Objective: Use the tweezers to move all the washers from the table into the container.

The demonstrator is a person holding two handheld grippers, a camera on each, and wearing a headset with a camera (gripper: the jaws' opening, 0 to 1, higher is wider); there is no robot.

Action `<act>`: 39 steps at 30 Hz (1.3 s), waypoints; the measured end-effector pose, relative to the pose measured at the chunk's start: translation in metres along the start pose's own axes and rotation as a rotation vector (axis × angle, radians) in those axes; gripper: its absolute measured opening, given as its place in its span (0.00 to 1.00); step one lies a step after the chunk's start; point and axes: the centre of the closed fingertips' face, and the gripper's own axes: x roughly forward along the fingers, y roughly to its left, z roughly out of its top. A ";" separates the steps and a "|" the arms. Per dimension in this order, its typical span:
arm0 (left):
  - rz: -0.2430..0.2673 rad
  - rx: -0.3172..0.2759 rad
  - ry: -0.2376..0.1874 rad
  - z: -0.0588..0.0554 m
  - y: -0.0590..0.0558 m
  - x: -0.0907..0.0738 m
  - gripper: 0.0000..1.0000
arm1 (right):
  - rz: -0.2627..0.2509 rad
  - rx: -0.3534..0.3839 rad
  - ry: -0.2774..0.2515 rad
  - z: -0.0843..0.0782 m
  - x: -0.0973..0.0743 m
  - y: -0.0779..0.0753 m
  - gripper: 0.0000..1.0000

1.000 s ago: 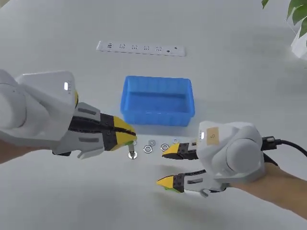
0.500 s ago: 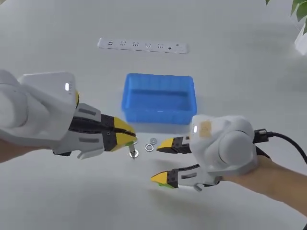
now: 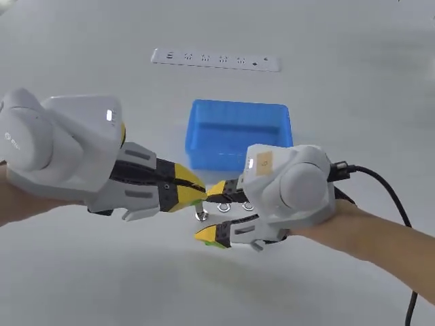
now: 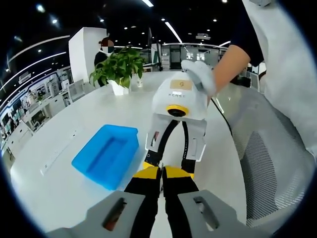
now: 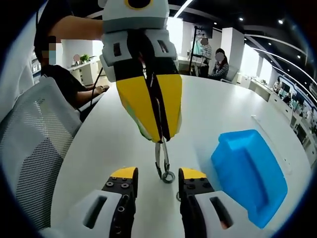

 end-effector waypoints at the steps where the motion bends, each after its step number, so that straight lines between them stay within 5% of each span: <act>1: 0.000 -0.001 0.001 0.000 0.000 0.000 0.05 | 0.001 -0.006 0.002 0.000 0.001 0.000 0.32; 13: -0.014 -0.025 -0.007 -0.001 0.001 -0.003 0.05 | 0.025 -0.062 0.004 0.005 0.007 -0.003 0.13; 27: -0.022 0.043 0.012 0.001 -0.001 -0.004 0.05 | 0.036 -0.054 -0.003 0.005 0.007 -0.004 0.09; 39: -0.043 -0.036 -0.006 0.004 -0.006 -0.004 0.15 | 0.034 -0.031 -0.016 0.005 0.006 -0.003 0.09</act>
